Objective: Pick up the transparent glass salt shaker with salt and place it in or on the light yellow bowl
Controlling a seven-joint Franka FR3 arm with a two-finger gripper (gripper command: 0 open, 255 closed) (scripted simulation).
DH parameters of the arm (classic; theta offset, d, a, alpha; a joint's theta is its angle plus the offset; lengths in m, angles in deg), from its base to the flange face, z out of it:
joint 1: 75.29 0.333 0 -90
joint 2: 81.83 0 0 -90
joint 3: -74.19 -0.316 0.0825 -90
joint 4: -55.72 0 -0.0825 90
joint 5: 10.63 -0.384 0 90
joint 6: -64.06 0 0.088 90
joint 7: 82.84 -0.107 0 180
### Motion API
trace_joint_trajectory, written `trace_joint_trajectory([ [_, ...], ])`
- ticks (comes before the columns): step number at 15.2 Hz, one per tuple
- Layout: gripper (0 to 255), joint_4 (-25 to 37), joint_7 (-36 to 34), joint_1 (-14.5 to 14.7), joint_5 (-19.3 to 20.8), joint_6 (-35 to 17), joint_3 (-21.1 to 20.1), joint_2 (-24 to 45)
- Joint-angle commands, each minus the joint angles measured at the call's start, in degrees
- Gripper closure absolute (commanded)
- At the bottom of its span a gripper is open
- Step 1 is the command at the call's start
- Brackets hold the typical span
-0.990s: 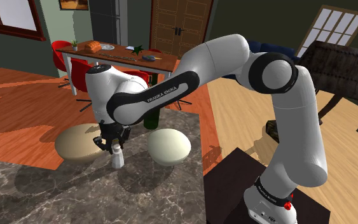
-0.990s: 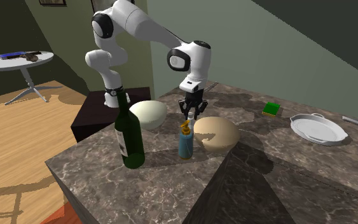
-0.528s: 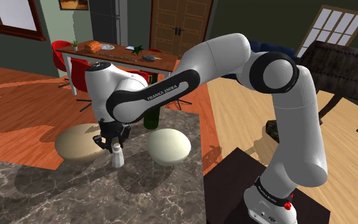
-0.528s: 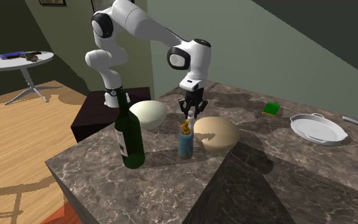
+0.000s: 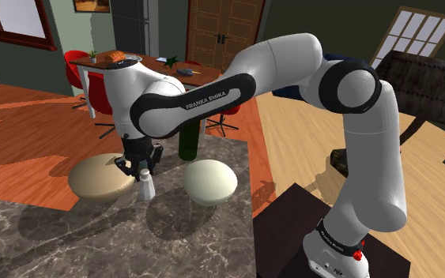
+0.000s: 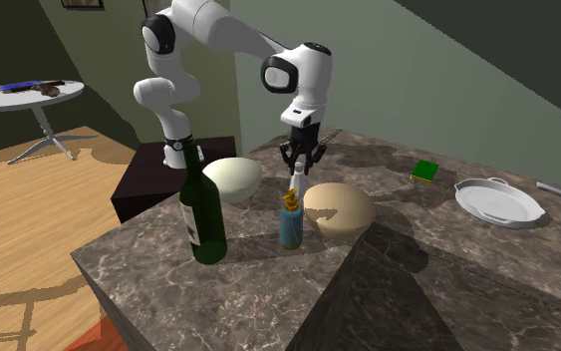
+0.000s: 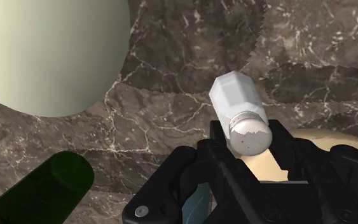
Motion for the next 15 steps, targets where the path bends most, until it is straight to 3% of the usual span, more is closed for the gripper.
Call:
trace_joint_trajectory([
  [1, 255, 1.4, 0.2, 0.1, -0.2, 1.5, -0.1, -0.1],
  [15, 255, 8.9, 1.8, 0.5, -1.8, 10.9, -0.9, -2.5],
])
